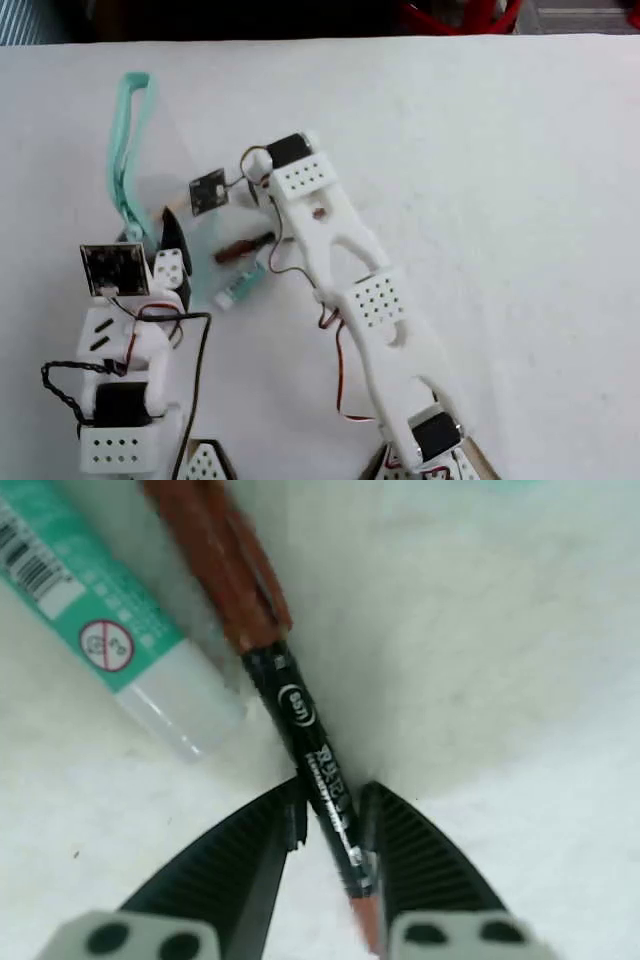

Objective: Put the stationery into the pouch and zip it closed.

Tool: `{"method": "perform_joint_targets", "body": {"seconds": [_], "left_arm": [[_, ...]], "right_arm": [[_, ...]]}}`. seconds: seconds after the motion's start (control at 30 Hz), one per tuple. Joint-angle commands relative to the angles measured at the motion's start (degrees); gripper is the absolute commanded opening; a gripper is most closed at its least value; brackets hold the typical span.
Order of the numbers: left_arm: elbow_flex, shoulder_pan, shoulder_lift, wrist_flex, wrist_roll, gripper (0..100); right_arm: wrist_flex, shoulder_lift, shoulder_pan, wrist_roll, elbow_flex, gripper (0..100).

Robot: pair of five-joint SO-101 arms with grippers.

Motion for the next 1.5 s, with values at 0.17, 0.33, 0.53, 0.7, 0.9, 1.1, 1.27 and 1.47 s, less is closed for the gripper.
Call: {"method": "perform_joint_targets", "body": {"seconds": [0.17, 0.33, 0.53, 0.7, 0.9, 1.1, 1.27, 1.47], "left_arm": [[-0.35, -1.36, 0.48, -1.05, 0.44, 3], [-0.26, -0.31, 0.48, -0.88, 0.44, 3], [-0.26, -0.31, 0.48, -0.88, 0.44, 3], [-0.26, -0.22, 0.48, -0.79, 0.44, 3], [-0.26, 3.65, 0.48, -0.44, 0.35, 3], [0.00, 10.86, 0.48, 1.41, -4.48, 3], [-1.14, 16.04, 0.48, 4.92, -8.18, 3], [-1.41, 16.22, 0.48, 5.10, -7.82, 3]], "right_arm": [[1.19, -0.48, 2.59, -1.85, 0.00, 1.9], [1.36, -10.59, 5.93, -7.82, 0.62, 1.9], [1.63, -28.79, 11.56, -10.73, 6.86, 1.9], [1.45, -48.04, 16.92, -10.81, 21.54, 1.9], [-2.51, -69.93, 18.51, -19.60, 35.43, 1.9], [-19.47, -87.16, 17.98, -34.90, 53.36, 1.9], [-39.52, -100.18, 16.48, -52.31, 66.46, 1.9], [-57.27, -108.00, 6.02, -66.11, 72.18, 1.9]]}}
